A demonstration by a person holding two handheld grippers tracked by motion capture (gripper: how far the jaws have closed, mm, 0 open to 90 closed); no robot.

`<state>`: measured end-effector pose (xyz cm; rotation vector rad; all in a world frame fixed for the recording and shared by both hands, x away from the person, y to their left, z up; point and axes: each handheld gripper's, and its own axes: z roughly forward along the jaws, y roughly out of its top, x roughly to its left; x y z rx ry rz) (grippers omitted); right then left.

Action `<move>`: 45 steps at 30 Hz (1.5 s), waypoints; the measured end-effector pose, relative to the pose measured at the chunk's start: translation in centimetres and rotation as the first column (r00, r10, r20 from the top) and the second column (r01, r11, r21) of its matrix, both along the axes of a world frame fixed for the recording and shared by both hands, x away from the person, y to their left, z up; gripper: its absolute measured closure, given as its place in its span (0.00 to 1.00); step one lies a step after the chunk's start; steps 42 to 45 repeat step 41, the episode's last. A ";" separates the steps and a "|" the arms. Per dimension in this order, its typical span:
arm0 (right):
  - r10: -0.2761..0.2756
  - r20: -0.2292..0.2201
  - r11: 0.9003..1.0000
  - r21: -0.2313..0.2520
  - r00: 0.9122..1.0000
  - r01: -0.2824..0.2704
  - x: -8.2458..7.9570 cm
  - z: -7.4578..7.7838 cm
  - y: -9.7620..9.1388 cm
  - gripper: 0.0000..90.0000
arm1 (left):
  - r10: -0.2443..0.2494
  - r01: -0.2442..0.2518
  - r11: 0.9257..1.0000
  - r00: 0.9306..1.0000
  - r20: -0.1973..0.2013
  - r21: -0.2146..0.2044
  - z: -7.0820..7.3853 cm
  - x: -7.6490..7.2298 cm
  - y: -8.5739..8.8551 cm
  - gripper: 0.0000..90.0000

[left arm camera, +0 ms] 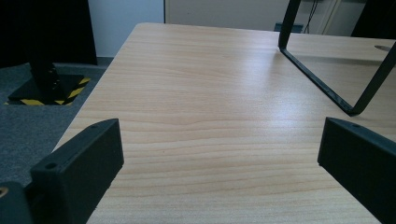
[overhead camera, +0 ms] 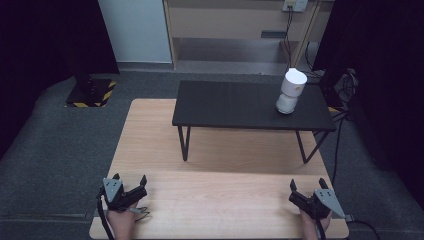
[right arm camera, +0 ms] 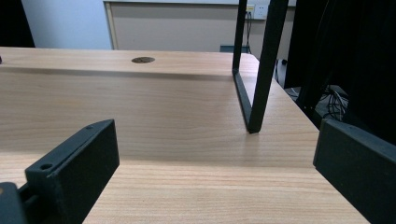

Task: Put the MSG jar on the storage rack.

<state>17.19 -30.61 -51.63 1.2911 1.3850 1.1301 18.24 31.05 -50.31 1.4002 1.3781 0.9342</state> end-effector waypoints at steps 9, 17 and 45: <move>-0.008 -0.001 1.000 0.008 1.000 0.008 -0.1 0.0 0.0 0.01 | -0.003 0.003 1.000 1.000 0.001 -0.004 0.0 0.0 0.1 0.00; -0.006 -0.007 1.000 0.005 1.000 0.006 0.0 0.1 0.1 0.01 | -0.001 0.001 1.000 1.000 0.001 -0.007 0.0 0.0 0.1 0.00; 0.001 -0.009 1.000 0.012 1.000 -0.001 0.0 0.1 -0.1 0.01 | -0.003 0.003 1.000 1.000 -0.003 -0.004 0.0 0.0 0.0 0.00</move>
